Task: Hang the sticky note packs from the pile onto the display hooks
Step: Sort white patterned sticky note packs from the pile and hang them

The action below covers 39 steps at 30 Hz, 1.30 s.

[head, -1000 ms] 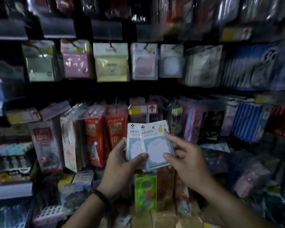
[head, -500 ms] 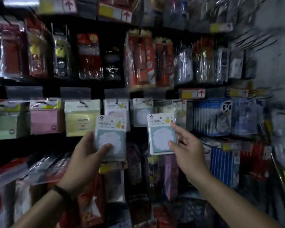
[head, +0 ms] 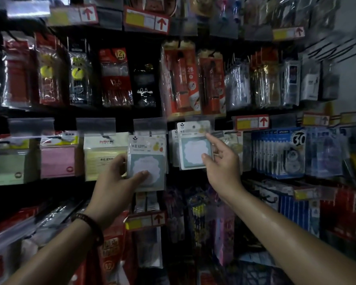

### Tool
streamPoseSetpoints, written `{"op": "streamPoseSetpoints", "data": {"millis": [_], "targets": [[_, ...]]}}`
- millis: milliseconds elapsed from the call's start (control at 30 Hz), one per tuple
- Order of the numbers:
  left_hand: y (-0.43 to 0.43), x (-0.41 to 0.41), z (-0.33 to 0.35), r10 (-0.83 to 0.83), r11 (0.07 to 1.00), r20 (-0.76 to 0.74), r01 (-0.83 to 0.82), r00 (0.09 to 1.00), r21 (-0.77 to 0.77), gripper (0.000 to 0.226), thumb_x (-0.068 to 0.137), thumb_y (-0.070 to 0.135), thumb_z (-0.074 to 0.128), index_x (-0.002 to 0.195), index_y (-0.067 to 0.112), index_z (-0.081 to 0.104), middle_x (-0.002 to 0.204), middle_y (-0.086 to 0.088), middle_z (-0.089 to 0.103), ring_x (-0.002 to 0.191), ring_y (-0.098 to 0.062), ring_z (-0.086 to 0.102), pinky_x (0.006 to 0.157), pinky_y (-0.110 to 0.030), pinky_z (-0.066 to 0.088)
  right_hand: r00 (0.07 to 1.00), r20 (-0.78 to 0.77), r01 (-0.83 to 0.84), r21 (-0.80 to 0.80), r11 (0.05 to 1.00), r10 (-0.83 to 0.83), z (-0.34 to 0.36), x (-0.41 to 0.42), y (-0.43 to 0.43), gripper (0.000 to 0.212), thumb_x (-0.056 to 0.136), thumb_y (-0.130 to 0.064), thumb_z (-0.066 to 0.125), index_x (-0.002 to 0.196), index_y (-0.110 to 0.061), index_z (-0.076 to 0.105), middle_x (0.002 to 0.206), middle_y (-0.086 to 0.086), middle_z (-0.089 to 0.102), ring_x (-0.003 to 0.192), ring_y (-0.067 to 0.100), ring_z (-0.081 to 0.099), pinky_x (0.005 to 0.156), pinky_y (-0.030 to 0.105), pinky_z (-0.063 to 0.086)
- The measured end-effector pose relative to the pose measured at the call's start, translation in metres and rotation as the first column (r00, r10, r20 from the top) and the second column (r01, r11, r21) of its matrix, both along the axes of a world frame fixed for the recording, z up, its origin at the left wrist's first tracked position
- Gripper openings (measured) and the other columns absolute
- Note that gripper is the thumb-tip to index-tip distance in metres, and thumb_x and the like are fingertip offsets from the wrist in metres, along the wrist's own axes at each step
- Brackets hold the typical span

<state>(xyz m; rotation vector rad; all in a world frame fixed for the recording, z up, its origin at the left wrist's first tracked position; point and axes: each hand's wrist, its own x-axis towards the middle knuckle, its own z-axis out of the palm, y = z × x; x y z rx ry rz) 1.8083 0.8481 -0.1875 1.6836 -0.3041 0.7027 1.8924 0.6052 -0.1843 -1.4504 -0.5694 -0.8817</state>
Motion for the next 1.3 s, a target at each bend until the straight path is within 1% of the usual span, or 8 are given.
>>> {"op": "streamPoseSetpoints", "data": {"millis": [267, 400, 500, 600, 733, 867, 1100, 1300], "targets": [[0.002, 0.001, 0.001, -0.032, 0.999, -0.013, 0.033, 0.999, 0.018, 0.033, 0.094, 0.014, 0.077, 0.124, 0.024, 0.069, 0.119, 0.001, 0.079, 0.104, -0.019, 0.080, 0.086, -0.047, 0.067, 0.998, -0.055, -0.023, 0.054, 0.998, 0.026, -0.009, 0.005, -0.003, 0.065, 0.100, 0.011, 0.059, 0.149, -0.030, 0.061, 0.152, -0.013, 0.059, 0.049, -0.001, 0.048, 0.046, 0.016, 0.039], [0.003, 0.001, -0.001, -0.047, 0.999, -0.028, 0.047, 0.999, 0.011, 0.033, 0.095, 0.013, 0.075, 0.126, 0.022, 0.068, 0.119, 0.001, 0.079, 0.105, -0.019, 0.079, 0.086, -0.044, 0.067, 0.997, -0.071, 0.012, 0.068, 0.998, -0.008, -0.005, 0.010, -0.001, 0.065, 0.098, 0.010, 0.058, 0.147, -0.032, 0.063, 0.153, -0.014, 0.058, 0.077, -0.005, 0.054, 0.059, 0.010, 0.049], [0.003, 0.001, -0.002, -0.081, 0.997, -0.048, 0.081, 0.996, -0.012, 0.029, 0.098, 0.012, 0.071, 0.125, 0.020, 0.068, 0.116, 0.000, 0.080, 0.102, -0.020, 0.080, 0.079, -0.036, 0.067, 0.995, -0.101, 0.022, 0.072, 0.997, -0.015, -0.002, 0.014, 0.000, 0.063, 0.098, 0.011, 0.059, 0.147, -0.028, 0.063, 0.147, -0.013, 0.062, 0.118, 0.006, 0.070, 0.095, 0.037, 0.064], [0.004, 0.001, -0.003, -0.085, 0.996, -0.058, 0.085, 0.995, -0.014, 0.025, 0.098, 0.010, 0.069, 0.121, 0.019, 0.068, 0.113, -0.001, 0.082, 0.098, -0.020, 0.081, 0.073, -0.032, 0.067, 0.989, -0.145, 0.043, 0.031, 0.999, -0.038, 0.001, 0.019, 0.002, 0.061, 0.098, 0.010, 0.057, 0.150, -0.023, 0.060, 0.133, -0.015, 0.067, 0.110, 0.018, 0.068, 0.095, 0.051, 0.060], [0.004, 0.003, -0.003, -0.081, 0.997, -0.069, 0.080, 0.994, -0.023, 0.023, 0.097, 0.009, 0.070, 0.119, 0.018, 0.069, 0.110, 0.000, 0.082, 0.096, -0.019, 0.081, 0.069, -0.028, 0.066, 0.978, -0.169, 0.117, -0.050, 0.992, -0.124, 0.003, 0.029, 0.007, 0.059, 0.103, 0.006, 0.055, 0.153, -0.026, 0.057, 0.134, -0.006, 0.065, 0.054, 0.004, 0.062, 0.045, 0.020, 0.047], [0.003, 0.008, -0.003, -0.048, 0.999, -0.067, 0.048, 0.997, -0.004, 0.022, 0.097, 0.012, 0.072, 0.119, 0.018, 0.071, 0.111, 0.001, 0.082, 0.099, -0.019, 0.080, 0.075, -0.035, 0.067, 0.936, -0.175, 0.249, -0.285, 0.926, -0.306, 0.013, 0.046, 0.011, 0.057, 0.105, -0.008, 0.061, 0.153, -0.040, 0.055, 0.107, -0.001, 0.072, 0.045, -0.002, 0.052, 0.040, 0.011, 0.034], [-0.007, 0.014, -0.014, -0.120, 0.990, -0.111, 0.111, 0.987, -0.081, 0.023, 0.105, 0.011, 0.061, 0.125, 0.018, 0.069, 0.112, 0.003, 0.081, 0.100, -0.019, 0.080, 0.083, -0.042, 0.066, 0.884, -0.130, 0.336, -0.494, 0.802, -0.450, 0.023, 0.073, 0.014, 0.070, 0.098, -0.009, 0.070, 0.153, -0.048, 0.050, 0.142, 0.010, 0.064, 0.105, 0.025, 0.071, 0.088, 0.038, 0.065], [-0.018, 0.017, -0.011, -0.109, 0.990, -0.062, 0.103, 0.992, -0.096, 0.018, 0.104, 0.013, 0.066, 0.120, 0.019, 0.067, 0.107, 0.001, 0.083, 0.097, -0.020, 0.081, 0.084, -0.044, 0.065, 0.863, -0.089, 0.394, -0.500, 0.771, -0.498, 0.009, 0.035, 0.009, 0.057, 0.102, -0.019, 0.058, 0.153, -0.043, 0.052, 0.125, -0.001, 0.061, 0.098, 0.020, 0.067, 0.085, 0.044, 0.064]]}}
